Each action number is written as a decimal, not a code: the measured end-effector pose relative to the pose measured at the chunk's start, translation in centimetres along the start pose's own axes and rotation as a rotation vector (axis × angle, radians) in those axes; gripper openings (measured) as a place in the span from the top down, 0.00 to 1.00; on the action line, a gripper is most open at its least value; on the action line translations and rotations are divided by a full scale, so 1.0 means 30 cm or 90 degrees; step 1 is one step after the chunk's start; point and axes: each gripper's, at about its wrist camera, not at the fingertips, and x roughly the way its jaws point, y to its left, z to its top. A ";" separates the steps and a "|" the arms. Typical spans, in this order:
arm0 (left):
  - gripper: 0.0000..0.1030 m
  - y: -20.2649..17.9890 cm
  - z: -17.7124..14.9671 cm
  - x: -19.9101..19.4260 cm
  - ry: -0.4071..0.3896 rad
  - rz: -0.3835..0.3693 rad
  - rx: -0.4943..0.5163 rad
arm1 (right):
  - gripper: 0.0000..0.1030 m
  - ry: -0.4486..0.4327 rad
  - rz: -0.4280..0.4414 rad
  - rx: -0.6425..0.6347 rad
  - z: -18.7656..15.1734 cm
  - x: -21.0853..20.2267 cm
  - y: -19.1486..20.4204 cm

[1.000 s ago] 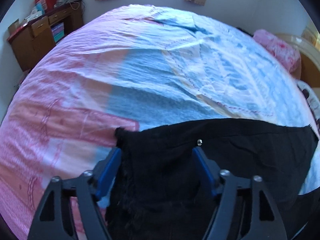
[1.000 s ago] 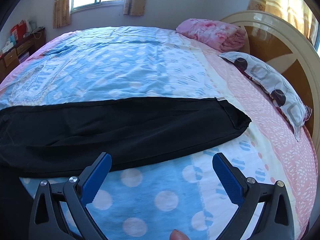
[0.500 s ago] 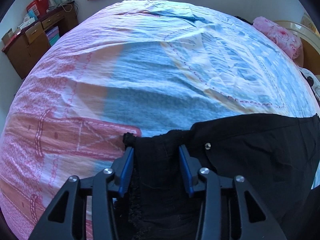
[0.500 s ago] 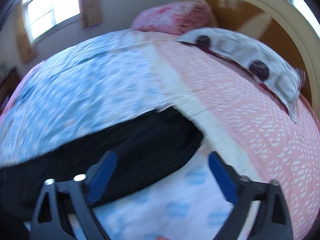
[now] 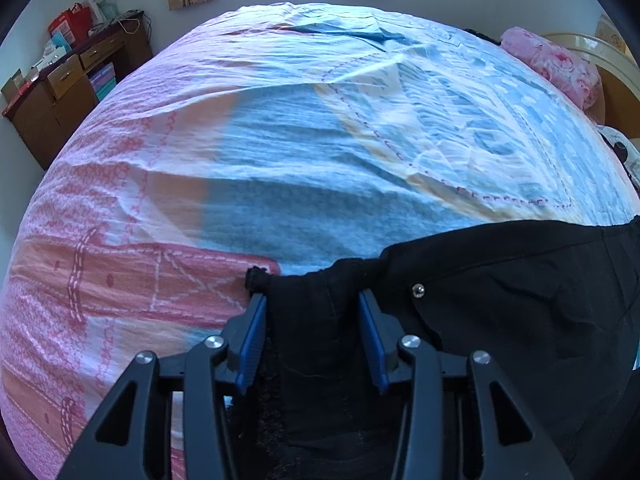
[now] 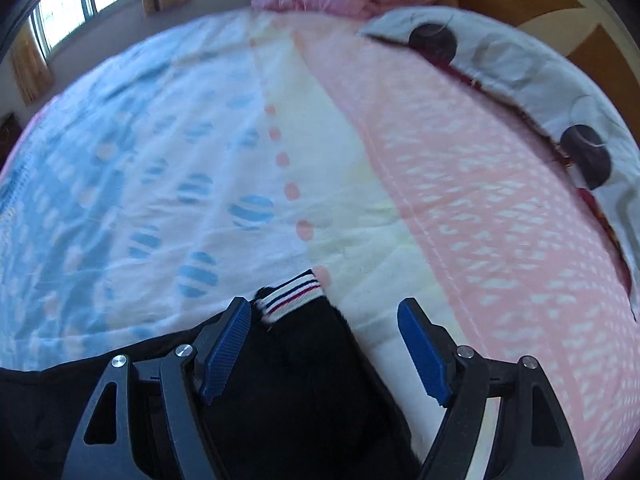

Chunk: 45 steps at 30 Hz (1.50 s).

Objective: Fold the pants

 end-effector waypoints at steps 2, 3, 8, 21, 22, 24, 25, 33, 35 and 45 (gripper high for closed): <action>0.55 -0.003 -0.002 -0.001 -0.006 0.002 0.002 | 0.51 -0.007 0.036 0.000 -0.002 0.001 -0.001; 0.56 -0.006 -0.003 -0.001 -0.011 0.003 0.006 | 0.58 -0.011 0.053 -0.009 -0.005 -0.004 0.006; 0.66 -0.013 -0.006 -0.027 -0.032 0.000 0.007 | 0.91 -0.019 0.071 -0.043 -0.032 -0.051 0.044; 0.73 0.048 -0.077 -0.406 -0.173 -0.102 -0.001 | 0.91 -0.183 0.131 -0.044 -0.238 -0.610 -0.065; 0.73 0.056 -0.099 -0.435 -0.184 -0.112 -0.001 | 0.91 -0.197 0.143 -0.043 -0.279 -0.663 -0.086; 0.73 0.067 -0.155 -0.491 -0.206 -0.127 0.001 | 0.91 -0.216 0.153 -0.044 -0.363 -0.745 -0.124; 0.73 0.079 -0.195 -0.519 -0.217 -0.138 -0.002 | 0.91 -0.224 0.159 -0.043 -0.410 -0.781 -0.144; 0.73 0.148 -0.483 -0.607 -0.256 -0.186 -0.024 | 0.91 -0.264 0.184 -0.024 -0.822 -0.936 -0.332; 0.73 0.158 -0.551 -0.611 -0.255 -0.194 -0.022 | 0.91 -0.256 0.186 -0.015 -0.913 -0.931 -0.375; 0.61 0.160 -0.761 -0.564 -0.231 -0.179 0.014 | 0.88 -0.163 0.151 -0.041 -1.189 -0.818 -0.406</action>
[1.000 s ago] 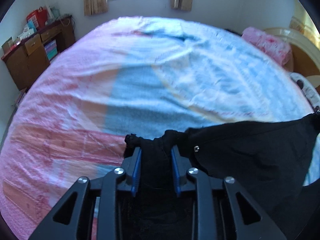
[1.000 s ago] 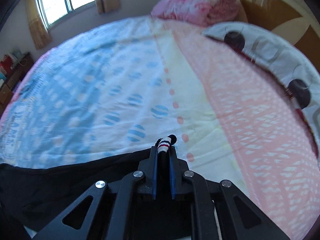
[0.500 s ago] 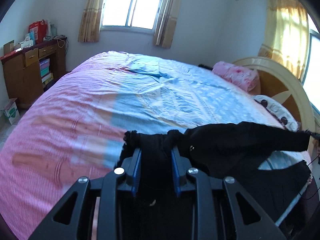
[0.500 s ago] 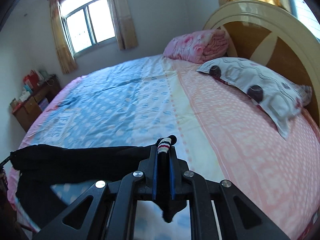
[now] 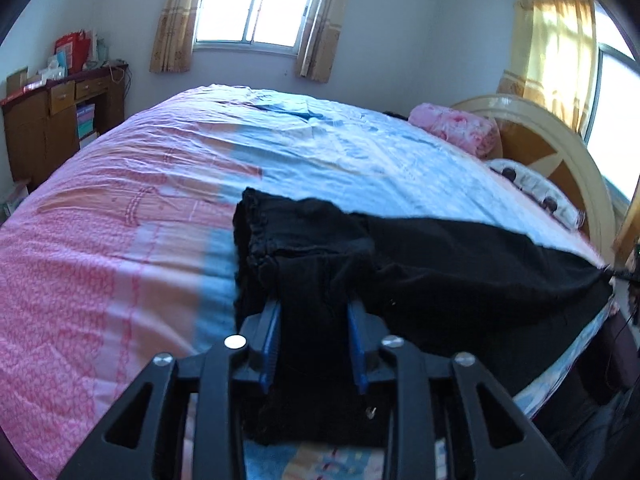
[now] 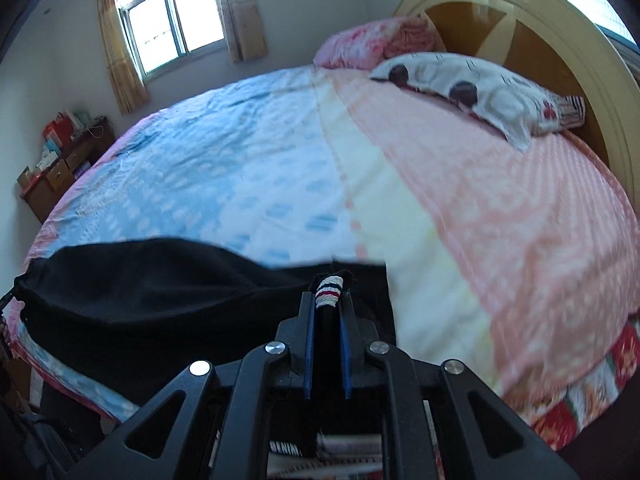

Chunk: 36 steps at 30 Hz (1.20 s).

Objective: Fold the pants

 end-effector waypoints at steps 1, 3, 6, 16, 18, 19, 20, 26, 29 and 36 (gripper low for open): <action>0.54 -0.002 -0.009 -0.011 -0.003 0.003 0.006 | 0.85 0.003 -0.001 0.002 -0.007 -0.008 -0.003; 0.47 -0.003 -0.028 -0.031 -0.003 0.006 0.013 | 0.74 -0.001 -0.017 0.001 -0.017 -0.047 -0.006; 0.26 -0.001 -0.059 -0.052 0.002 0.023 0.032 | 0.60 -0.013 -0.055 -0.007 -0.025 -0.120 -0.003; 0.25 0.010 -0.077 -0.138 -0.044 -0.053 -0.016 | 0.60 -0.066 -0.010 -0.185 0.021 -0.199 0.442; 0.25 -0.002 -0.033 -0.135 -0.059 -0.060 -0.009 | 0.60 -0.045 0.040 -0.272 0.002 -0.122 0.636; 0.25 -0.002 -0.011 -0.122 -0.057 -0.052 -0.009 | 0.60 -0.034 0.065 -0.309 -0.013 -0.083 0.721; 0.25 0.001 0.005 -0.110 -0.053 -0.053 -0.011 | 0.60 -0.019 0.093 -0.348 -0.034 -0.035 0.814; 0.20 0.038 0.038 0.014 0.008 -0.094 -0.056 | 0.60 0.035 0.204 -0.492 -0.178 0.182 1.211; 0.25 0.045 0.027 0.035 0.014 -0.105 -0.059 | 0.60 0.042 0.212 -0.560 -0.242 0.234 1.324; 0.74 0.011 0.064 0.036 0.010 -0.135 -0.010 | 0.64 0.077 0.197 -0.638 -0.285 0.316 1.374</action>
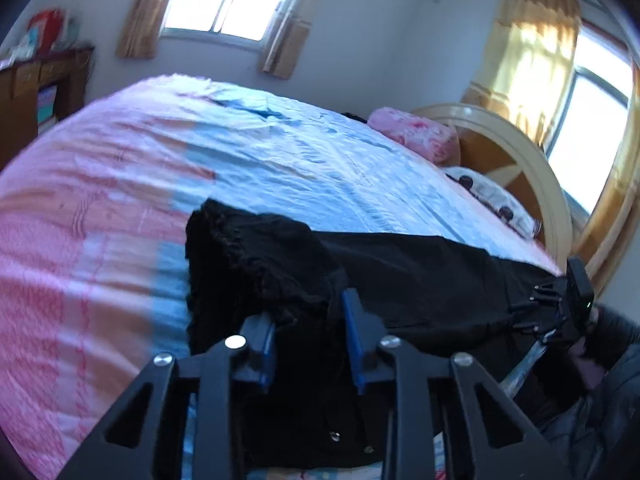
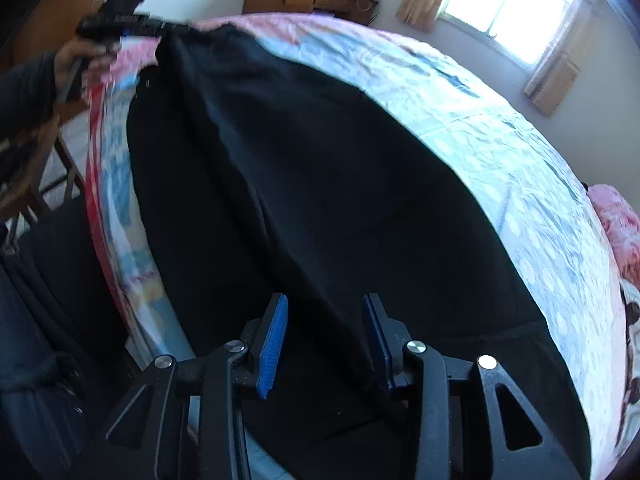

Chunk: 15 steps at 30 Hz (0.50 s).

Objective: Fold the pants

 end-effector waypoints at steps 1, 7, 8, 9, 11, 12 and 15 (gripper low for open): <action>0.78 -0.004 0.011 0.002 0.002 0.000 0.010 | 0.81 0.009 0.011 -0.002 -0.003 0.007 0.000; 0.85 -0.033 0.133 -0.065 -0.040 -0.013 0.074 | 0.97 0.001 0.008 -0.020 0.021 -0.050 0.013; 0.87 -0.037 0.138 -0.100 -0.053 -0.015 0.083 | 0.97 -0.009 0.006 -0.014 0.027 -0.081 0.007; 0.91 -0.031 0.135 -0.125 -0.061 -0.012 0.085 | 0.97 -0.021 0.006 -0.009 0.029 -0.119 0.004; 0.90 0.001 0.101 -0.169 -0.066 -0.009 0.073 | 0.97 -0.025 0.017 -0.009 0.014 -0.159 0.006; 0.90 0.035 0.063 -0.180 -0.059 -0.008 0.051 | 0.97 -0.022 0.024 -0.012 -0.003 -0.168 0.013; 0.90 0.100 -0.067 -0.153 -0.008 -0.005 -0.004 | 0.97 0.006 0.049 -0.005 -0.067 -0.125 0.033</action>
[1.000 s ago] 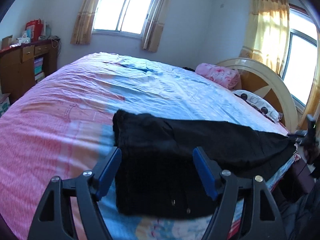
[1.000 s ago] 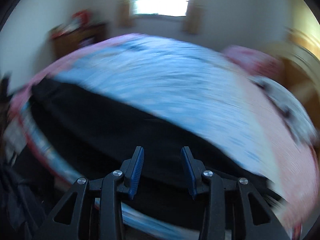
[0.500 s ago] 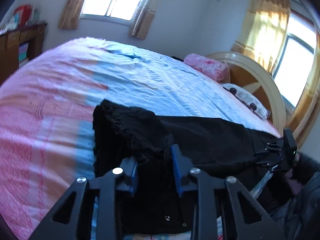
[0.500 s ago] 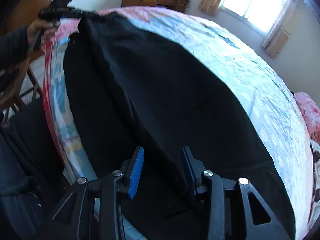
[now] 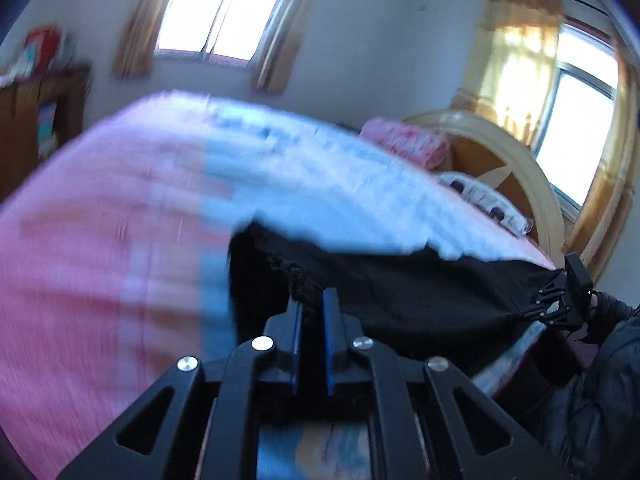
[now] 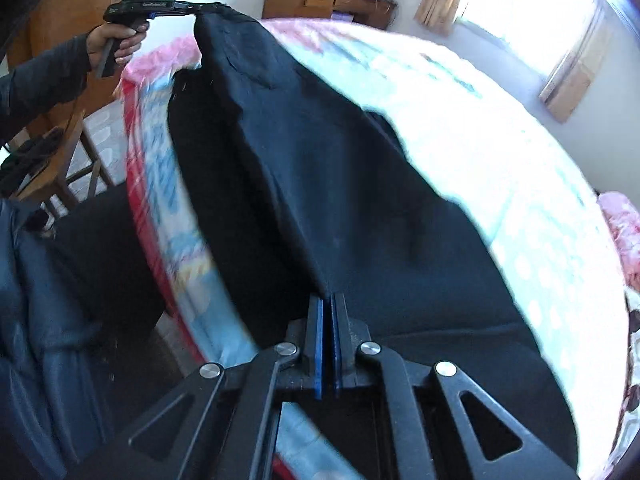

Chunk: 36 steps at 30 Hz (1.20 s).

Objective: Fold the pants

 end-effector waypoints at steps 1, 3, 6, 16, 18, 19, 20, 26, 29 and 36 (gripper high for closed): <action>0.90 0.006 -0.036 0.009 0.013 0.005 -0.010 | 0.97 0.007 0.013 0.006 -0.013 0.019 0.003; 0.90 0.004 -0.091 0.010 0.010 0.006 -0.033 | 0.97 0.021 0.021 0.004 -0.031 0.056 0.014; 0.81 -0.006 -0.112 -0.016 -0.015 0.009 -0.060 | 0.96 0.032 0.017 -0.015 -0.035 0.076 0.031; 0.70 -0.020 -0.101 0.088 0.040 0.047 -0.063 | 0.96 0.005 0.036 0.038 -0.044 0.049 -0.005; 0.71 -0.017 -0.103 0.100 0.036 0.055 -0.057 | 0.96 -0.001 0.046 0.039 -0.042 0.020 -0.013; 0.72 -0.015 -0.102 0.103 0.035 0.056 -0.058 | 0.96 0.003 0.045 0.033 -0.044 0.019 -0.006; 0.72 -0.012 -0.101 0.106 0.033 0.059 -0.059 | 0.96 0.009 0.046 0.030 -0.046 0.026 0.001; 0.72 -0.007 -0.098 0.105 0.026 0.063 -0.062 | 0.96 0.031 0.055 0.032 -0.062 0.079 0.041; 0.72 0.004 -0.115 0.091 0.031 0.067 -0.063 | 0.94 0.029 0.059 0.043 -0.063 0.080 0.035; 0.43 -0.017 -0.097 -0.069 -0.022 0.146 -0.045 | 0.67 0.045 0.099 0.032 -0.008 0.019 -0.001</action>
